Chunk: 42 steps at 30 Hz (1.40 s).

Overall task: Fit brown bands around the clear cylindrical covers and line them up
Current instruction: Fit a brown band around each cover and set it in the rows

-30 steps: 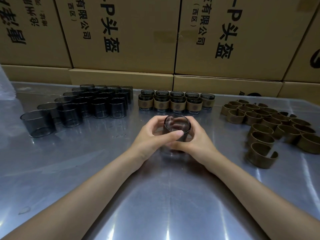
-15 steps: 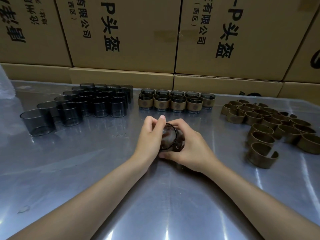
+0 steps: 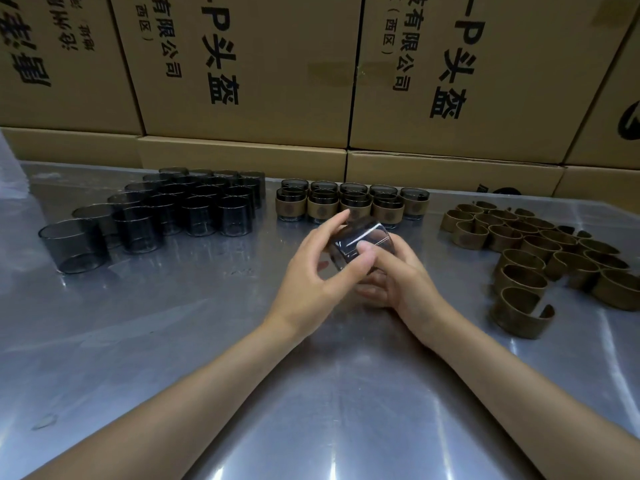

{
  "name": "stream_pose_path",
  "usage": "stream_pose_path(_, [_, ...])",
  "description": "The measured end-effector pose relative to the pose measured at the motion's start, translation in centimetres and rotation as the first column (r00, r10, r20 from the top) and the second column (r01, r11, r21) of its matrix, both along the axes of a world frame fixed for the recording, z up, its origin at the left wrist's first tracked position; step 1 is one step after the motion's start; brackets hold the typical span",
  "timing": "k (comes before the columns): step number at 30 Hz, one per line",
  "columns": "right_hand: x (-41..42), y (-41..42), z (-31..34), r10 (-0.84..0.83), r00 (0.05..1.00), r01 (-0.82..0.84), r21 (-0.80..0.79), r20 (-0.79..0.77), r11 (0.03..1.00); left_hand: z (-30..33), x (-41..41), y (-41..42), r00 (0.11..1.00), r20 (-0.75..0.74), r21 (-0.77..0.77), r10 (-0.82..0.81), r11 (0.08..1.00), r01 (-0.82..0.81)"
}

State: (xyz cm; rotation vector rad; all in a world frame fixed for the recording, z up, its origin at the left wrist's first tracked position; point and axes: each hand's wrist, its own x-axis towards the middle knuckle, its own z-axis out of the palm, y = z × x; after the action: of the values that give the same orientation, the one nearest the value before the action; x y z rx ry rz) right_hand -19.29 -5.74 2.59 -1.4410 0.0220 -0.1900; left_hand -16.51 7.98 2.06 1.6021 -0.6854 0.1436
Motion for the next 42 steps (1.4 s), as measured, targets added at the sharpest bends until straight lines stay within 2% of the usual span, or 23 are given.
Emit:
stream_pose_path(2, [-0.3,0.0,0.5,0.145,0.988,-0.142,0.063,-0.055,0.988,0.0,-0.1,0.1,0.997,0.079,0.021,0.016,1.0,-0.018])
stream_pose_path(4, [-0.4,0.2,0.9,0.258,0.961,-0.255,0.049,-0.098,0.966,0.1,-0.4,0.1,0.989,0.149,0.029,0.022,0.999,-0.027])
stream_pose_path(7, [-0.2,0.2,0.8,0.226,0.965,-0.227,0.006,-0.134,0.974,0.2,-1.0,-0.2,0.975,0.221,0.08,0.011,0.996,-0.03])
stream_pose_path(10, [0.2,0.4,0.4,0.133,0.984,-0.118,0.133,-0.114,0.984,0.3,-1.5,-0.4,0.964,0.266,0.133,0.022,0.989,-0.06])
stream_pose_path(12, [0.3,0.5,0.2,0.081,0.994,-0.065,0.191,-0.077,0.98,0.4,-1.8,-0.6,0.975,0.223,0.087,-0.024,0.996,0.004])
stream_pose_path(16, [0.4,1.0,0.1,0.024,0.999,-0.018,0.174,-0.032,0.984,0.5,-2.3,-1.3,0.99,0.139,-0.071,-0.03,0.997,0.04])
stream_pose_path(19, [0.3,1.1,0.0,-0.017,0.998,0.026,0.153,-0.055,0.988,0.7,-2.7,-1.8,0.997,0.083,-0.164,0.004,0.986,0.01])
stream_pose_path(23, [0.2,1.0,-0.1,0.037,0.997,-0.027,0.153,-0.068,0.988,1.3,-2.8,-1.9,0.996,-0.074,-0.236,0.054,0.969,-0.07])
stream_pose_path(26, [0.4,0.7,0.1,0.101,0.992,-0.087,0.166,-0.078,0.982,2.2,-2.6,-1.4,0.961,-0.273,-0.283,-0.048,0.958,-0.032])
stream_pose_path(29, [0.4,-0.1,0.5,0.202,0.97,-0.172,0.21,-0.134,0.963,2.8,-2.0,-0.6,0.897,-0.379,-0.294,-0.226,0.949,0.114])
stream_pose_path(34, [0.2,-1.3,0.9,0.374,0.909,-0.329,0.233,-0.185,0.915,2.9,-0.7,0.1,0.889,-0.313,-0.189,-0.333,0.939,0.286])
stream_pose_path(38, [0.0,-2.0,0.9,0.464,0.855,-0.383,0.321,-0.231,0.866,2.7,-0.4,0.4,0.831,-0.269,-0.21,-0.488,0.871,0.444])
stream_pose_path(42, [-0.3,-2.0,0.9,0.509,0.826,-0.392,0.402,-0.243,0.827,2.7,-0.4,0.4,0.893,-0.163,-0.082,-0.419,0.908,0.411])
